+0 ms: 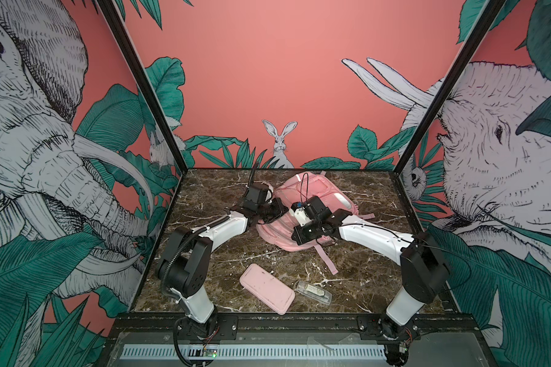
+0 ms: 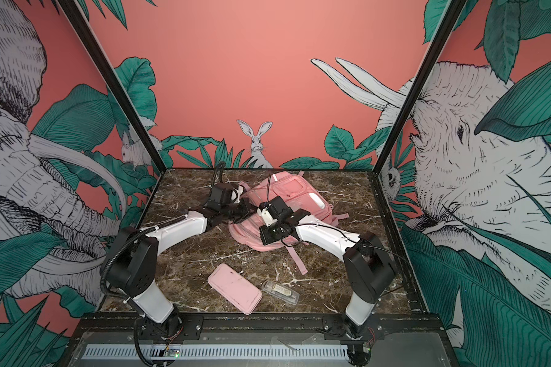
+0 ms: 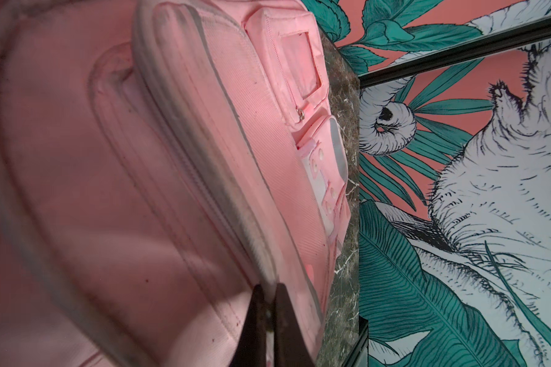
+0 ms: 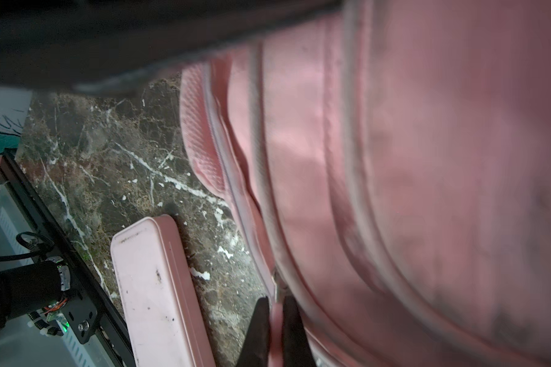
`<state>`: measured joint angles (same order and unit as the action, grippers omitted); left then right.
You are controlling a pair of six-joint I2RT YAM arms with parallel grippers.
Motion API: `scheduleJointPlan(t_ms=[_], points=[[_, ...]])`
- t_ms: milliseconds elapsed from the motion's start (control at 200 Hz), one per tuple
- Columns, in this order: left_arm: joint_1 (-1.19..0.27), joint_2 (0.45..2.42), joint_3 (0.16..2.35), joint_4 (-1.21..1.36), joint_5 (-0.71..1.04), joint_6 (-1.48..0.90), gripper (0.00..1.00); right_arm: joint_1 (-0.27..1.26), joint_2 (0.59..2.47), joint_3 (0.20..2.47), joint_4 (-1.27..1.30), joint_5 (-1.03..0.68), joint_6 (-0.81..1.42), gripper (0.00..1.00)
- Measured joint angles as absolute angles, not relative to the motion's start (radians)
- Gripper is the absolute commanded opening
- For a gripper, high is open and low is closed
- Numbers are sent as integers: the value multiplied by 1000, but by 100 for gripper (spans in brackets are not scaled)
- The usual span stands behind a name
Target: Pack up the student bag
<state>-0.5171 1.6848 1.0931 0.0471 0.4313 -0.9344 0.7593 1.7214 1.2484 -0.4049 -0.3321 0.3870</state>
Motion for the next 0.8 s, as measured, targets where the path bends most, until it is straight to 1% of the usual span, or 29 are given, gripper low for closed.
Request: scheduleJointPlan(t_ms=[135,325,580,800], points=[[-516,1685,1093,51,426,-939,0,775,1780,1303,-364,-322,427,0],[-514,1664,1054,57,402,-931,0,771,1792,1310,-347,-303,445,0],[-467,1533,886,99,366,-934,0,765,1792,1310,-337,-357,439,0],[-462,1425,776,147,323,-962,0,767,1792,1329,-356,-404,404,0]])
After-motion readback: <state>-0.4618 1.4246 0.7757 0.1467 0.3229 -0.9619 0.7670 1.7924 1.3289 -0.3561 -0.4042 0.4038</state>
